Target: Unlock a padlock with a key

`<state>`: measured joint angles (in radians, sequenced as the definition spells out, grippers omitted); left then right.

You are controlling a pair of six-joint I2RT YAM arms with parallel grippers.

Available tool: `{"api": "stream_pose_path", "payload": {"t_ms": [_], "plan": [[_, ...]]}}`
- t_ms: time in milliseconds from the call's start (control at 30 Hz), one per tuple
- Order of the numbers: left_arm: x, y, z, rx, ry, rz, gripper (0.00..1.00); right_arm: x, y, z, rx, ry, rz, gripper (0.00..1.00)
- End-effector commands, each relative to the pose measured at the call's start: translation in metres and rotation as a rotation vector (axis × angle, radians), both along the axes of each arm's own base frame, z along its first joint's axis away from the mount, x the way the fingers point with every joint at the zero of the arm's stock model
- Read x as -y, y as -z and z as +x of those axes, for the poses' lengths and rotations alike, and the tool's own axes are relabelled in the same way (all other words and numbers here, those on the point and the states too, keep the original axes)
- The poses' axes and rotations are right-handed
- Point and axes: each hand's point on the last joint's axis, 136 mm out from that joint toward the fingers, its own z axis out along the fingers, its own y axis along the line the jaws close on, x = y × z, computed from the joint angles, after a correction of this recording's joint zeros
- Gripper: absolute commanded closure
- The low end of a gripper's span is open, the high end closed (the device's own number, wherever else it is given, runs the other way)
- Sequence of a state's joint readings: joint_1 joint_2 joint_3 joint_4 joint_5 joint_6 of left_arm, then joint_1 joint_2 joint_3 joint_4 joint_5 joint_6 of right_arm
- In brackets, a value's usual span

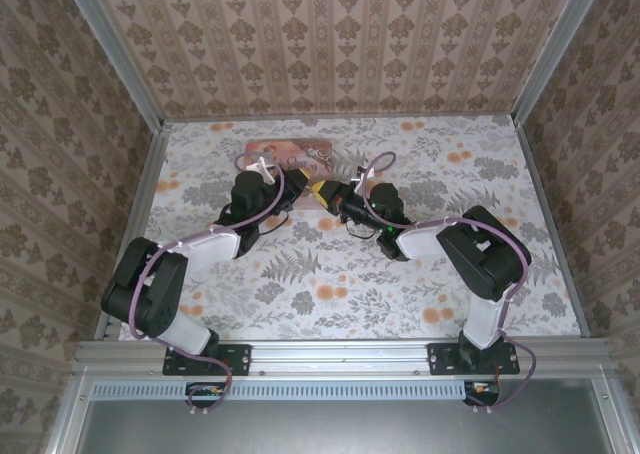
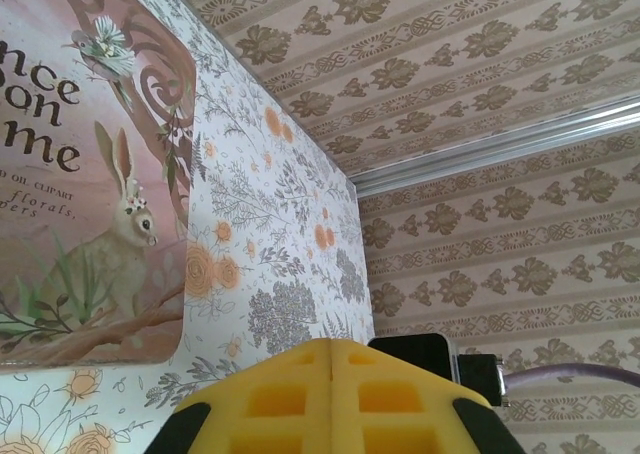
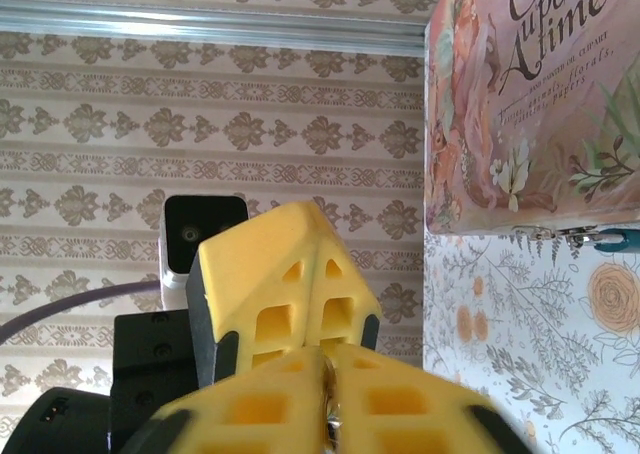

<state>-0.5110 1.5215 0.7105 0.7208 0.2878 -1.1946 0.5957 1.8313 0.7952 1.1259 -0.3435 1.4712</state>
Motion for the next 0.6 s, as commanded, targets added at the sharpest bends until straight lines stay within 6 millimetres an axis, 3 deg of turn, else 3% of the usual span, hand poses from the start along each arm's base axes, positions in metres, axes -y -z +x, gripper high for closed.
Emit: {"api": "stream_pose_path", "payload": {"t_ms": [0,100,167,300,567], "plan": [[0.006,-0.022,0.001,0.074,0.022,-0.019,1.0,0.003,-0.024,-0.006,0.07,0.003,0.027,0.71],[0.006,-0.024,-0.001,0.085,0.028,-0.011,1.0,0.007,-0.023,-0.006,0.068,0.011,0.019,0.52],[0.005,-0.026,-0.002,0.092,0.031,-0.009,1.0,0.01,-0.022,-0.006,0.068,0.017,0.012,0.46],[0.005,-0.031,-0.003,0.11,0.05,-0.006,1.0,0.02,-0.02,-0.003,0.072,0.03,-0.008,0.42],[0.011,-0.05,-0.008,0.176,0.151,-0.003,1.0,0.032,-0.026,0.0,0.188,-0.019,-0.048,0.46]]}}
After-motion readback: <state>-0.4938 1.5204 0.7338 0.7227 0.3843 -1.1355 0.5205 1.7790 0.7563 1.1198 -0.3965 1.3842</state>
